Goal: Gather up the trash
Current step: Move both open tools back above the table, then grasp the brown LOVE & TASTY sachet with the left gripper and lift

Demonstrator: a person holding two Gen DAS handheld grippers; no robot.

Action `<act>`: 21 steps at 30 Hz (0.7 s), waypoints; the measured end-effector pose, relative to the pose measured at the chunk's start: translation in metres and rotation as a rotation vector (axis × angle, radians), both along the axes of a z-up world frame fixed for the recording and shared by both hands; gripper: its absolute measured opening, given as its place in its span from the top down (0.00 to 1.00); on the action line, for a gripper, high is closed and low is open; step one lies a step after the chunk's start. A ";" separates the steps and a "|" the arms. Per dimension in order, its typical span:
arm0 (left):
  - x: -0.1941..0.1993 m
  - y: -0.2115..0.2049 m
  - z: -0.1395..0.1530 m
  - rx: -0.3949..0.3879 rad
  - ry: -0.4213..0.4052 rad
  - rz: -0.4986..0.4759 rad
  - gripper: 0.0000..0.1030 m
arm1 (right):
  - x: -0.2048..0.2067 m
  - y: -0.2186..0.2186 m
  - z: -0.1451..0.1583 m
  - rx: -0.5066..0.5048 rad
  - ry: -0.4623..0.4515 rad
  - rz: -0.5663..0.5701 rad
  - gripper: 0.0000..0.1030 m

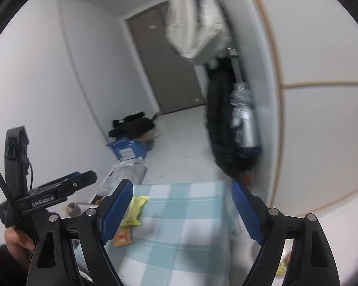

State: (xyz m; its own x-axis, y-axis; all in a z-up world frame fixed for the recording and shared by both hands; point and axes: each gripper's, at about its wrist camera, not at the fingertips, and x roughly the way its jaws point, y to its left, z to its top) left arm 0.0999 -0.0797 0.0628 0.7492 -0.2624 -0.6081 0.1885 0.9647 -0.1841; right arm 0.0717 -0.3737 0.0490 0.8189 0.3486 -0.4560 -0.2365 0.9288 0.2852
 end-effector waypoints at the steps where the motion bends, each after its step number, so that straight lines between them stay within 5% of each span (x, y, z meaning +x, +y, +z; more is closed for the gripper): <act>1: 0.000 0.009 -0.002 -0.004 0.006 0.012 0.18 | 0.000 0.015 0.000 -0.027 -0.017 0.029 0.16; 11: -0.006 0.064 -0.030 -0.012 0.056 0.136 0.10 | 0.012 0.101 -0.031 -0.079 -0.009 0.160 0.11; 16: 0.008 0.081 -0.074 -0.004 0.192 0.133 0.10 | 0.020 0.117 -0.059 -0.079 0.060 0.169 0.11; 21: 0.018 0.071 -0.130 0.151 0.285 0.106 0.10 | 0.026 0.125 -0.085 -0.124 0.106 0.184 0.11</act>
